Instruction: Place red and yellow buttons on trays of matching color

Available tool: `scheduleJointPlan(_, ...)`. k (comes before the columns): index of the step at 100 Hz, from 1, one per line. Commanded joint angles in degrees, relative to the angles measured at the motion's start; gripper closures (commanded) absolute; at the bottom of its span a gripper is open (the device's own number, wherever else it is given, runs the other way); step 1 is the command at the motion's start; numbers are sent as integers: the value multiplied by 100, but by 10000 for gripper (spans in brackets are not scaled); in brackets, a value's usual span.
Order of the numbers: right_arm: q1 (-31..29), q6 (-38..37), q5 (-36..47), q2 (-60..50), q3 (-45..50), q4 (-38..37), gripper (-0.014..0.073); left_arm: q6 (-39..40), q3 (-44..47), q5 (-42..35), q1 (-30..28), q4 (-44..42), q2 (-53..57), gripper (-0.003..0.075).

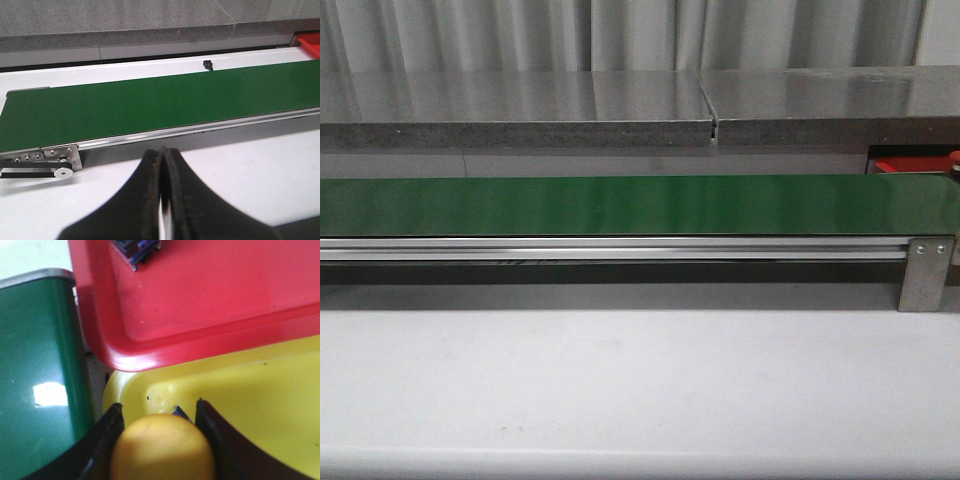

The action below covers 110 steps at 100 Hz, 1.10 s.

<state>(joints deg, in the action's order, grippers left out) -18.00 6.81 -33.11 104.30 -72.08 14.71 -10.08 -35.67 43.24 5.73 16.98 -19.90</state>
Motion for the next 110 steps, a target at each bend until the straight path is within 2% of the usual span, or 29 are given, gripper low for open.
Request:
scheduleJointPlan(1, -35, 3, 394, -163, -139, 129, 381, 25, -142, -383, 50, 126, -57, 741)
scheduleJointPlan(9, -35, 3, 442, -89, -139, 135, 305, 25, -142, -383, 50, 126, -57, 741)
scheduleJointPlan(21, -35, 28, 422, -35, -139, 135, 97, 25, -142, -383, 50, 126, -57, 741)
scheduleJointPlan(28, -35, 28, 452, -41, -139, 135, 27, 25, -142, -383, 50, 126, -57, 741)
scheduleJointPlan(46, -35, 82, 433, -128, -139, 135, 20, 25, -142, -383, 50, 126, -57, 741)
scheduleJointPlan(69, -35, 307, 418, -740, -139, 122, 20, 25, -142, -383, 50, 126, -57, 741)
scheduleJointPlan(79, 34, 619, 332, -1076, -125, 118, 57, 25, -142, -383, 50, 126, -57, 741)
scheduleJointPlan(86, 101, 811, 247, -1317, -113, 116, 120, 25, -142, -383, 50, 126, -57, 741)
scheduleJointPlan(110, 467, 1181, 253, -2163, 362, 77, 496, 25, -142, -383, 50, 126, -57, 741)
